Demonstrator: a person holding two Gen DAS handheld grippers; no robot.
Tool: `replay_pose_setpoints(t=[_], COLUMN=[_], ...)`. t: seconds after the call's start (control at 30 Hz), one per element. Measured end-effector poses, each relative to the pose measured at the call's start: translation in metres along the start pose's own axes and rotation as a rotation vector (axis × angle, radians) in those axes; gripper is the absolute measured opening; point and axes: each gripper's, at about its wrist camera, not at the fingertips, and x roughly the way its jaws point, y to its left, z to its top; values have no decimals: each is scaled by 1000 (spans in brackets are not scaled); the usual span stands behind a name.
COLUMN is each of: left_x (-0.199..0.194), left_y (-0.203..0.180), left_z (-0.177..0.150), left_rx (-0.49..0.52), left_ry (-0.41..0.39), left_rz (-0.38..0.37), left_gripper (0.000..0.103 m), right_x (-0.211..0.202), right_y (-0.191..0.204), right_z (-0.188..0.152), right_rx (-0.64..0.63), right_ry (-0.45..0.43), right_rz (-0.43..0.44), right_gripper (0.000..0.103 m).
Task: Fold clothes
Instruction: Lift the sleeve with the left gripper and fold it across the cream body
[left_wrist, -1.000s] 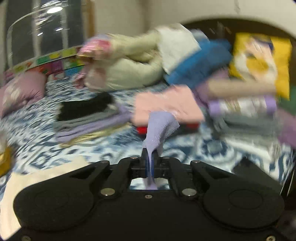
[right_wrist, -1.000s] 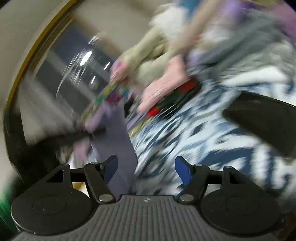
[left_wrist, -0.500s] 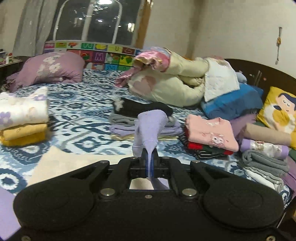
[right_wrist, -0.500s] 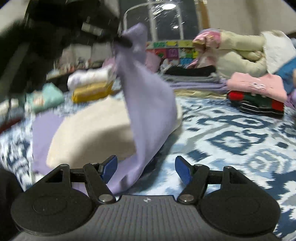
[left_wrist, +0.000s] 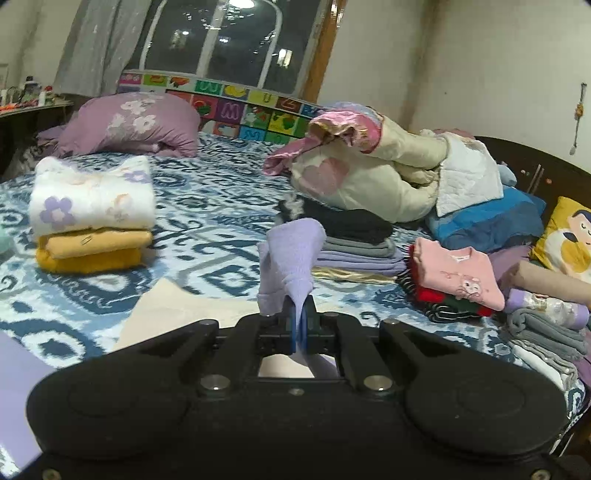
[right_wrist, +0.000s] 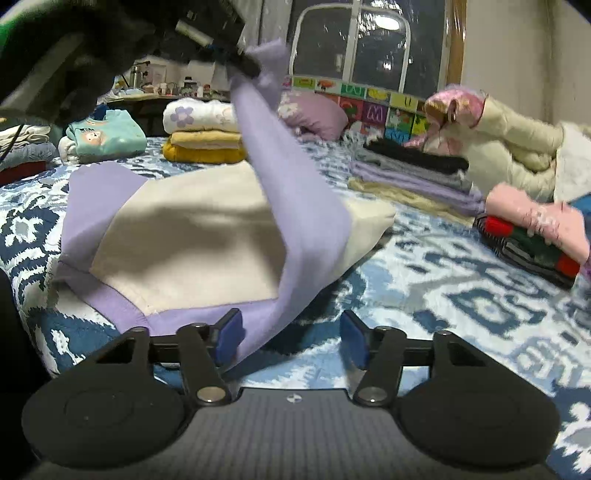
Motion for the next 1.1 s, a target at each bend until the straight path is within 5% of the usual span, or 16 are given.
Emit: replay_pose_setpoints(t=[0.1,1.1], left_x=[-4,-17], left_y=[15,112], left_z=[-5,-62], left_rx=[-8,-103], left_ry=[-1,19], left_rz=[8,94], left_gripper=[2,2], right_x=[-1,-4], right_y=[4,42], right_z=[-1,-11], right_rx=[-37,-310], right_ry=[-7,-15], right_rz=[-3,-15], right_gripper=[43,38])
